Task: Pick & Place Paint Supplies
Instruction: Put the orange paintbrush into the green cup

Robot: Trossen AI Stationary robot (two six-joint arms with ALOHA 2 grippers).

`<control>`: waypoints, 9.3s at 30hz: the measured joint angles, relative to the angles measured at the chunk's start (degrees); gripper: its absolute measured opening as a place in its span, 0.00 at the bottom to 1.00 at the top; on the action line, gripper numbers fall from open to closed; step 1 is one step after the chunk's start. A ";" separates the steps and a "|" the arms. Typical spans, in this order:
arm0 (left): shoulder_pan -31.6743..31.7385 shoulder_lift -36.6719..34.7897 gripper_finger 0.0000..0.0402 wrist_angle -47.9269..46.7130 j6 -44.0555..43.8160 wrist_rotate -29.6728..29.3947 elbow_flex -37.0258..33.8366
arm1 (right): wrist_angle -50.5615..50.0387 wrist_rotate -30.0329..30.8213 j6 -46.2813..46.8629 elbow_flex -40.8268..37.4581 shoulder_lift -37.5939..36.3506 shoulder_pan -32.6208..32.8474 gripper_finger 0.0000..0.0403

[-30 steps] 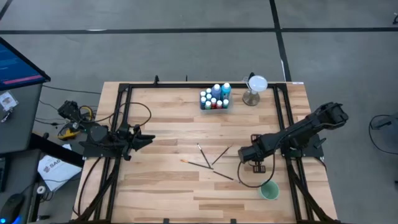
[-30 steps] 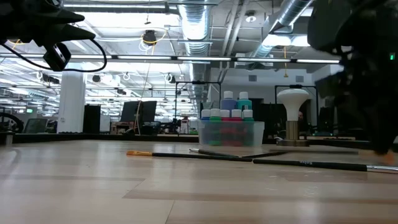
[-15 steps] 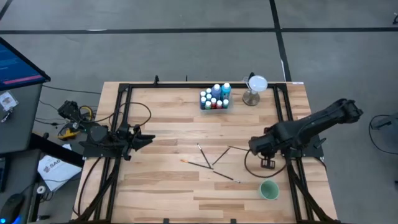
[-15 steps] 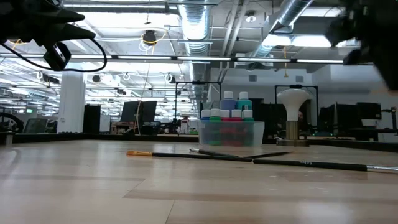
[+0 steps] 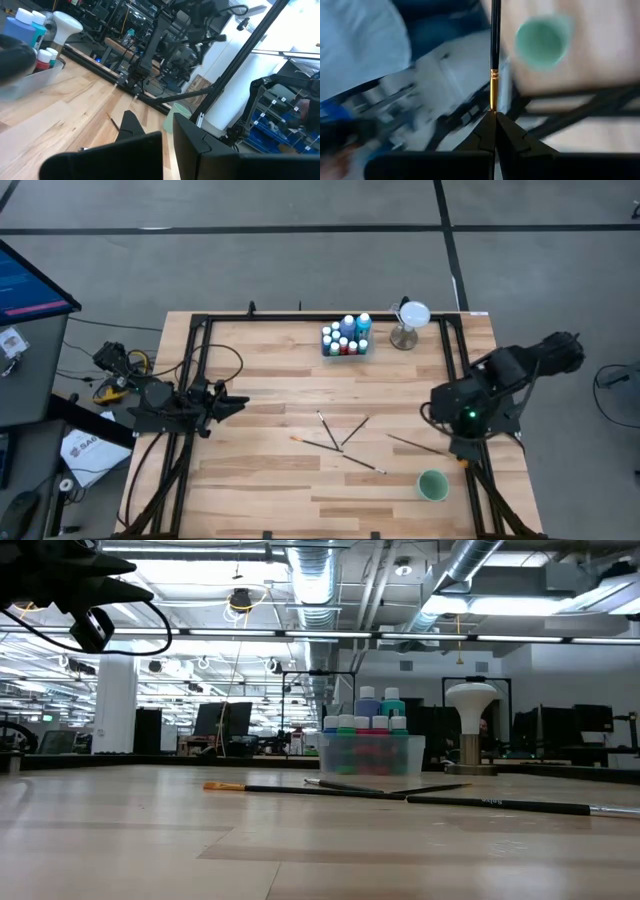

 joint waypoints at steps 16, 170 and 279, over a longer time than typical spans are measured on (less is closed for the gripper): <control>-0.01 0.00 0.00 0.23 0.00 0.00 0.00 | -5.23 -16.52 30.23 1.90 3.20 15.43 0.00; -0.02 0.00 0.00 3.41 0.00 0.00 0.00 | -7.05 -7.30 -2.89 -7.29 16.34 -0.53 0.41; -0.02 0.02 0.00 5.24 0.00 0.00 0.00 | 12.57 31.71 -60.54 -27.55 22.18 -23.17 0.00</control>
